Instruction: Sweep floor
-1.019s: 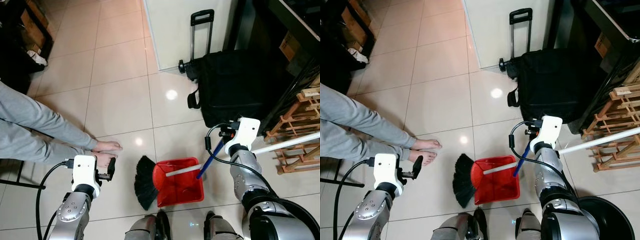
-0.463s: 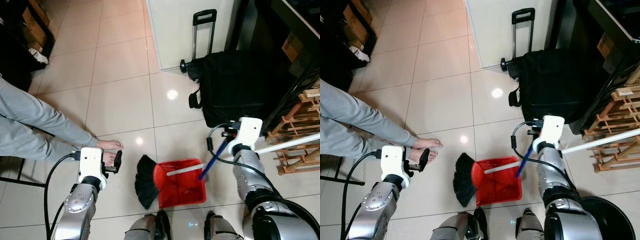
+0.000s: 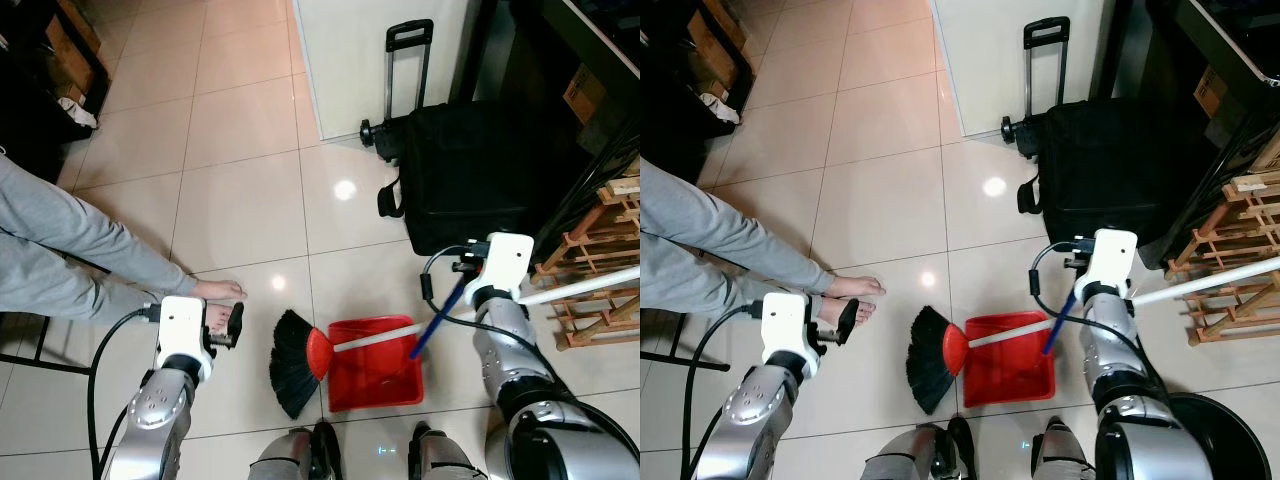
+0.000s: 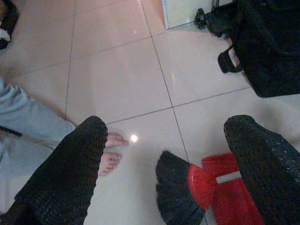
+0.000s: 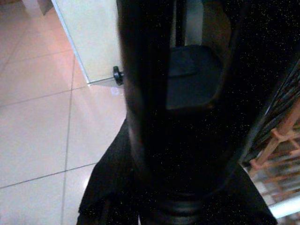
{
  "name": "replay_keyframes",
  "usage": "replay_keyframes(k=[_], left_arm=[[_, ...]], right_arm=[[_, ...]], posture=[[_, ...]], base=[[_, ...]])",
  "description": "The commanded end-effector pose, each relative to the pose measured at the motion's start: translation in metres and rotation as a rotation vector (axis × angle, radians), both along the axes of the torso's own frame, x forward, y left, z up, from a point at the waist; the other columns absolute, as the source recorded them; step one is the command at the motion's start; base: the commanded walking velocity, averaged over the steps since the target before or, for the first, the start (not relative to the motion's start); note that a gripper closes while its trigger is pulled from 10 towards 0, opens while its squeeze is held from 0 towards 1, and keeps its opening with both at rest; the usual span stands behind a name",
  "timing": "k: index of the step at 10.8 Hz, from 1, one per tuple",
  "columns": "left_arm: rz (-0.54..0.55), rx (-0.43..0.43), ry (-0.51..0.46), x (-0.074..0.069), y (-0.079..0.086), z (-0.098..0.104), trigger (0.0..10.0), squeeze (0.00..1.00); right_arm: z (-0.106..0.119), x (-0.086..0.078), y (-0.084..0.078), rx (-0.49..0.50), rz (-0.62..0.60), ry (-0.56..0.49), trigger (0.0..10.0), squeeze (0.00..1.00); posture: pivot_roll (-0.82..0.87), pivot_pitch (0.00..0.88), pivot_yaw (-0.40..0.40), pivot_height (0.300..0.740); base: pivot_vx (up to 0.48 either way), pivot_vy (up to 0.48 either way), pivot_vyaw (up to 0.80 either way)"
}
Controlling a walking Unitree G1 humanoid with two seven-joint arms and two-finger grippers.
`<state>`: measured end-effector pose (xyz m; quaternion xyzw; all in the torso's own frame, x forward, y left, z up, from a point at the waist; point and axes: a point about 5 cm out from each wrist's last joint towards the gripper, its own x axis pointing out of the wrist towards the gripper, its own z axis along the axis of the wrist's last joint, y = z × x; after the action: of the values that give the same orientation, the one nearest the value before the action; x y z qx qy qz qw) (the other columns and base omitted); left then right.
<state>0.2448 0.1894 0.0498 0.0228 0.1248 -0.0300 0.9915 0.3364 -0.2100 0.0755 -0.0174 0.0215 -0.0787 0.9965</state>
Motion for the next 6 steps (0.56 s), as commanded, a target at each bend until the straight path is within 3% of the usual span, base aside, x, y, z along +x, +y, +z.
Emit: replay_keyframes(k=[1,6], left_arm=[[0.021,0.023,0.015,-0.007,0.01,-0.003,10.0,0.0],[0.022,0.043,0.022,-0.008,0.016,-0.002,10.0,0.0]], right_arm=[[0.004,0.002,-0.003,-0.026,-0.009,-0.014,10.0,0.0],[0.022,0.001,-0.048,-0.085,-0.116,-0.041,10.0,0.0]], posture=[[-0.01,0.236,0.199,0.74],[-0.01,0.242,0.213,0.74]], base=[[0.0,0.0,0.0],[0.0,0.0,0.0]])
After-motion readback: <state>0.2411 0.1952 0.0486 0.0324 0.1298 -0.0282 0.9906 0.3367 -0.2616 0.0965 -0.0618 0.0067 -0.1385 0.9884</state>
